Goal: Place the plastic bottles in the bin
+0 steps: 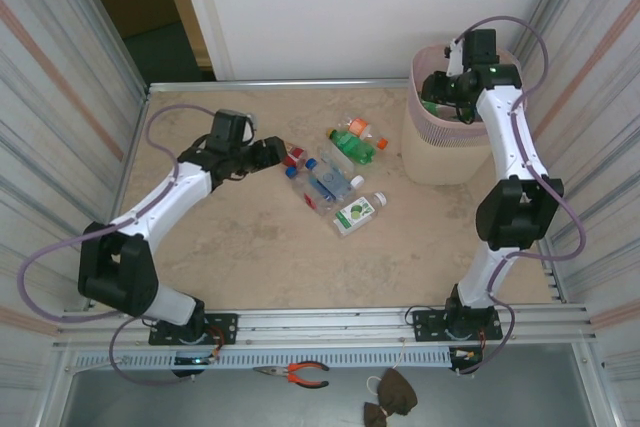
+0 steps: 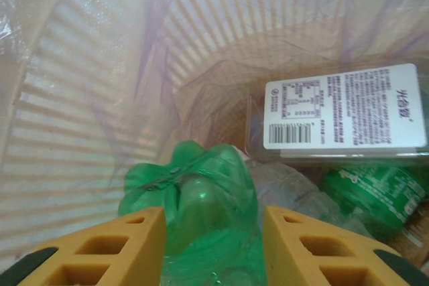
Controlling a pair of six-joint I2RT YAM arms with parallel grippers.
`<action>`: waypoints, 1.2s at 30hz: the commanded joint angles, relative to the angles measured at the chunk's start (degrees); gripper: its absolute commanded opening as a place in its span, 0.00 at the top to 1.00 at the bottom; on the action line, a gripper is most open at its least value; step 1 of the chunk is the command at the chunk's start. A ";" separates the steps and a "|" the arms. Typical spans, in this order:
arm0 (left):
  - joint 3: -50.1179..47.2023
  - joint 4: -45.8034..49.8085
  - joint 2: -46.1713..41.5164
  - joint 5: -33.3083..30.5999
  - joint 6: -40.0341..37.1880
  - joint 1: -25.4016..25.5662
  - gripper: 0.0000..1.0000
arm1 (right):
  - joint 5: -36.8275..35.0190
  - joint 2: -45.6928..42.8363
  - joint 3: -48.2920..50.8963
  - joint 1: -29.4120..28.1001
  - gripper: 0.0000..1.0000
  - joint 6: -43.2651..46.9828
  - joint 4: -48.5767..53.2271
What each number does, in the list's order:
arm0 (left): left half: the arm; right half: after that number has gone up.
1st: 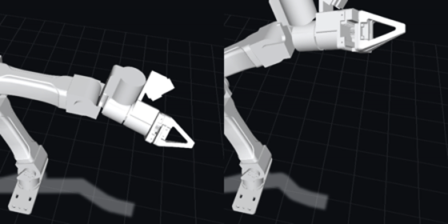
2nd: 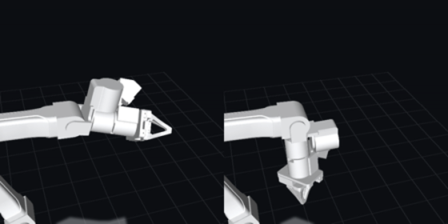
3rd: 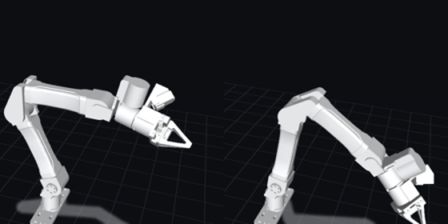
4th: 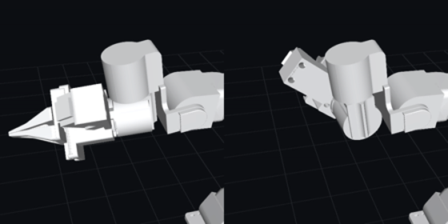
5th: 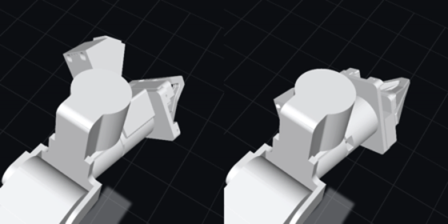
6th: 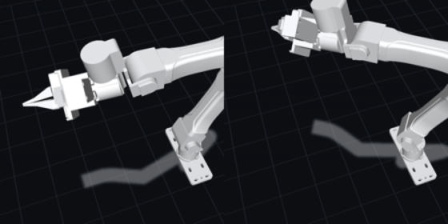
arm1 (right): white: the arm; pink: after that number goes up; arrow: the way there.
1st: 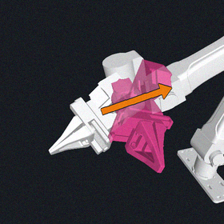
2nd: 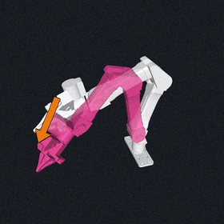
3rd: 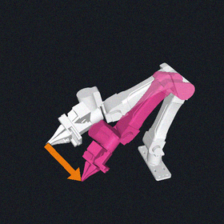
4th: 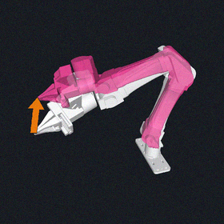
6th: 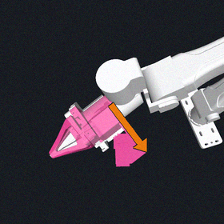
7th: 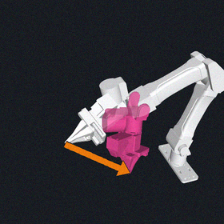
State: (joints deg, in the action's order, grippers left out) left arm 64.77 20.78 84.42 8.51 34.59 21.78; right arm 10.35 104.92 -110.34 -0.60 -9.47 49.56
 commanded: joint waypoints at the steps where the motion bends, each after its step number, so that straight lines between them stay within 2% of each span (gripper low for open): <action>1: 4.94 4.40 2.70 -11.47 6.46 2.49 0.23 | -1.06 -5.87 -0.49 0.80 0.53 -1.61 3.50; 6: 12.47 11.23 8.74 -21.71 17.17 5.36 0.23 | -1.12 -11.99 -0.53 0.84 0.50 -3.22 2.70; 13: 29.36 25.06 22.20 -26.51 27.18 7.11 0.22 | -1.36 -18.58 -0.28 0.60 0.49 -3.86 2.79; 18: 39.52 35.49 30.51 -27.25 34.76 7.18 0.20 | -0.95 -21.53 0.15 0.46 0.48 -4.07 2.79; 20: 42.33 37.30 32.96 -26.89 36.23 6.96 0.19 | -0.95 -22.11 0.44 0.45 0.49 -3.98 2.83; 26: 45.04 34.35 38.75 -21.52 39.51 4.90 0.16 | -0.52 -23.08 1.15 0.35 0.48 -3.71 3.17; 36: 50.06 30.02 47.34 -15.25 43.25 1.37 0.19 | -0.11 -22.97 1.95 -0.01 0.48 -3.44 3.32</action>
State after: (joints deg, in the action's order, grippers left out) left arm 112.49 51.53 130.34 -8.47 75.24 23.92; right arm 9.98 83.15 -108.84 -0.03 -12.05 52.40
